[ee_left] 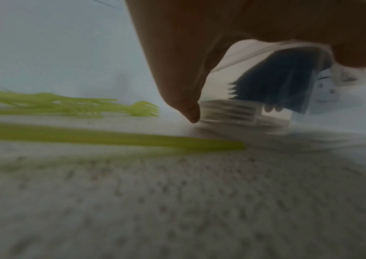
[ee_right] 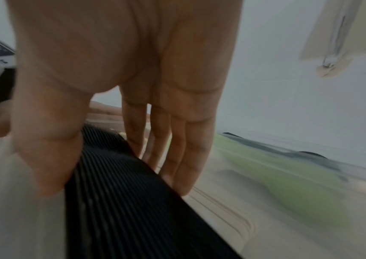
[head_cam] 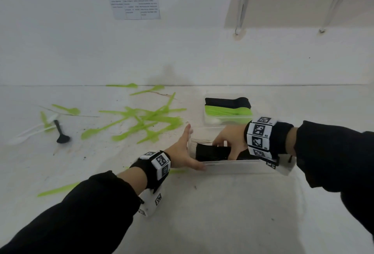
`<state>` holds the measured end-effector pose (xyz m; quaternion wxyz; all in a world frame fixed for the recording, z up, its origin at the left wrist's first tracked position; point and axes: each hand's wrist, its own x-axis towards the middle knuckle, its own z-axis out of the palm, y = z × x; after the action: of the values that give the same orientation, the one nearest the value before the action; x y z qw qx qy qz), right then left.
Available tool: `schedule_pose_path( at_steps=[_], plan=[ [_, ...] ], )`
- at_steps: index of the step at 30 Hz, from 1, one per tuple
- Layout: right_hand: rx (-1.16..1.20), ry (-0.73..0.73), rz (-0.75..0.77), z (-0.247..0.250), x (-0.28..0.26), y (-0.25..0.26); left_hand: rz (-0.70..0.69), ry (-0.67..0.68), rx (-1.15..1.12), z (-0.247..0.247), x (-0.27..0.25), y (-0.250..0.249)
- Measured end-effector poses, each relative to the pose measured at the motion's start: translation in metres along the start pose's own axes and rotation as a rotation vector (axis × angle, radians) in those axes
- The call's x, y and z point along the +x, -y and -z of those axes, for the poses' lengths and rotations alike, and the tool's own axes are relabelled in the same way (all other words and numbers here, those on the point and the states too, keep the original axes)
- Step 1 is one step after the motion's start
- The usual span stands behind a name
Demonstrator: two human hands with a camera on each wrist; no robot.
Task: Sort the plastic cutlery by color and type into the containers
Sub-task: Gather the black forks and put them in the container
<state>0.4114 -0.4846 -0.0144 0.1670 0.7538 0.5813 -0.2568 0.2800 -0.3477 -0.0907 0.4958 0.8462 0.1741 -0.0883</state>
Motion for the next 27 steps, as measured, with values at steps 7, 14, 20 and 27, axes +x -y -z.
schedule_pose_path(
  at_steps=[7, 14, 20, 27],
  plan=[
    [0.003, 0.019, 0.001, 0.001, 0.001, -0.006, -0.004, 0.007, -0.039, 0.000, -0.001, -0.001],
    [-0.040, 0.113, -0.040, -0.005, -0.008, -0.026, -0.004, -0.004, -0.022, 0.000, -0.001, 0.001],
    [-0.076, 0.170, -0.042, -0.007, -0.003, -0.022, -0.007, -0.001, -0.034, -0.001, -0.001, 0.001],
    [-0.160, 0.107, -0.042, -0.012, 0.000, -0.012, -0.004, -0.003, -0.041, -0.002, -0.001, 0.001]
  ],
)
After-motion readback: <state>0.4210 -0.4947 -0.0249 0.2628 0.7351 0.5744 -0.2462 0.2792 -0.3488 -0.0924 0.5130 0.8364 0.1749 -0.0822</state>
